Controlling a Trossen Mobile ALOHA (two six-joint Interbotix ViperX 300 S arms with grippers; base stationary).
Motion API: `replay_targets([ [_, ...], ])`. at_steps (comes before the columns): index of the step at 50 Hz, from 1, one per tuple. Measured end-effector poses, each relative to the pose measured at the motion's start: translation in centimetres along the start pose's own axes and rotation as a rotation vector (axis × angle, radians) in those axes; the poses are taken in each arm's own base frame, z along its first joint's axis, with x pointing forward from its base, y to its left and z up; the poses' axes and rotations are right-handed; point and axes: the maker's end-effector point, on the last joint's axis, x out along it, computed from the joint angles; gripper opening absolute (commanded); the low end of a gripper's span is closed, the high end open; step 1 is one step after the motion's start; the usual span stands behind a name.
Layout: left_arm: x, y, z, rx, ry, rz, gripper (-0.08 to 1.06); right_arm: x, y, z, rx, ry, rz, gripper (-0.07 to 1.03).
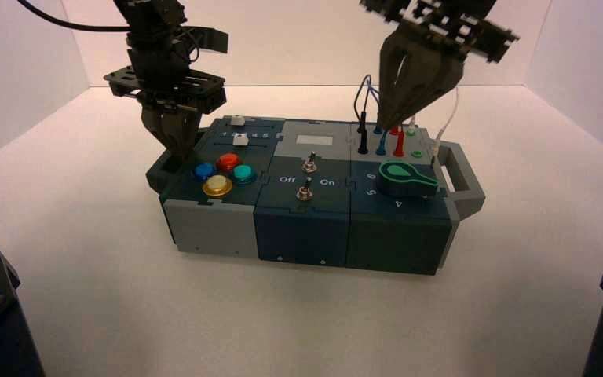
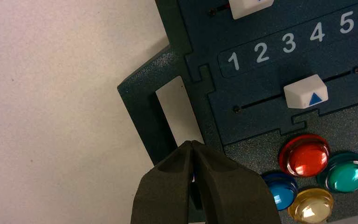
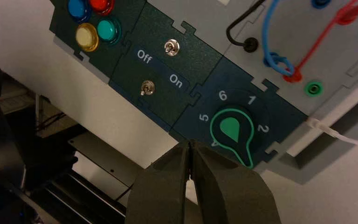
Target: Flip the top switch off with the right gripper.
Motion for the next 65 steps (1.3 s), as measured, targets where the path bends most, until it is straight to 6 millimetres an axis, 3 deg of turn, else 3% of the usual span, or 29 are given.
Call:
replay_targets([
  [26, 0.2, 0.1, 0.2, -0.014, -0.009, -0.002, -0.03, 1.3, 0.0, 1.7, 0.033, -0.004, -0.006, -0.02],
  [43, 0.2, 0.1, 0.3, -0.025, -0.014, -0.002, -0.03, 4.3, -0.1, 3.8, 0.106, 0.05, -0.009, -0.02],
  [65, 0.2, 0.1, 0.3, -0.033, -0.014, -0.002, -0.03, 5.5, 0.2, 4.3, 0.202, 0.051, -0.007, -0.02],
])
